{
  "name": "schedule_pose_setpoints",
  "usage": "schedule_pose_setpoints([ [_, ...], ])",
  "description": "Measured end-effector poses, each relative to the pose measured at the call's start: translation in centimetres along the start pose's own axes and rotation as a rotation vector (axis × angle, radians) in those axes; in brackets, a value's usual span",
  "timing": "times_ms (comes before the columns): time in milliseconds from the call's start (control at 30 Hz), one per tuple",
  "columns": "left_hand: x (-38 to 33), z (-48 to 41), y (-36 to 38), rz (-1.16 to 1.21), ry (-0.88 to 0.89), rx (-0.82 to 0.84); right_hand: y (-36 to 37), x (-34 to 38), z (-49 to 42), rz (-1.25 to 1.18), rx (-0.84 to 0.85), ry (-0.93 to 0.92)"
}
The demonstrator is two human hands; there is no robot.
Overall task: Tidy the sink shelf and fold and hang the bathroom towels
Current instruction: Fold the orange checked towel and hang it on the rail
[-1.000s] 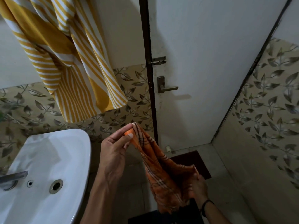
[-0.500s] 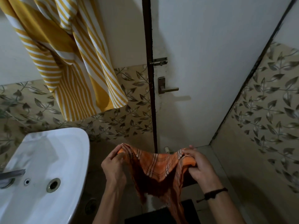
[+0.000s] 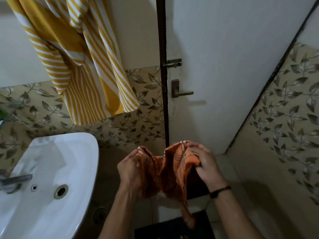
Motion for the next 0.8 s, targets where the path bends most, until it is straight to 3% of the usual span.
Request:
schedule_pose_setpoints([
  [67, 0.2, 0.5, 1.2, 0.021, -0.028, 0.045, 0.7, -0.4, 0.1, 0.095, -0.018, 0.045],
  [167, -0.9, 0.8, 1.4, -0.018, 0.039, 0.069, 1.6, 0.3, 0.5, 0.062, 0.142, -0.026],
  [233, -1.4, 0.9, 1.1, -0.126, 0.114, 0.030, 0.4, 0.4, 0.3, 0.002, 0.032, -0.117],
  [300, -0.9, 0.9, 0.6, -0.243, 0.088, 0.008, -1.0, -1.0, 0.0, 0.211, -0.125, -0.045],
  [367, -0.4, 1.4, 0.1, -0.333, 0.007, 0.073, 0.1, -1.9, 1.0, 0.423, 0.049, 0.100],
  [433, -1.4, 2.5, 0.0, -0.348, 0.025, 0.150, 1.9, -0.1, 2.9, 0.459, 0.303, 0.080],
  [467, -2.8, 3.4, 0.4, -0.347, 0.090, 0.185, 2.2, 1.6, 3.3, 0.367, 0.365, 0.007],
  [533, -5.0, 3.3, 0.6, -0.343, 0.207, 0.153, 0.6, 4.1, 2.5, -0.005, 0.259, -0.136],
  [600, -5.2, 0.3, -1.7, -0.265, 0.194, 0.026, -3.6, 2.8, -0.3, -0.243, -0.066, -0.209],
  [667, -2.1, -4.4, -6.3, -0.207, 0.017, -0.096, -8.3, -2.6, -2.3, -0.123, -0.360, -0.049],
  [700, -0.2, -5.9, -8.3, -0.167, -0.094, -0.141, -9.9, -5.4, -2.7, -0.016, -0.410, 0.063],
  [800, 5.5, -10.0, -13.1, -0.162, -0.189, -0.259, -8.0, -8.6, 0.4, 0.196, -0.250, 0.289],
])
Point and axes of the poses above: each hand's wrist, its own z-axis away from the middle knuckle, its own y-axis out of the palm, x = y × z, the point moved 5 cm from there along -z, towards the middle knuckle, and after that the axes turned 10 degrees about x, right-handed, at the moved point
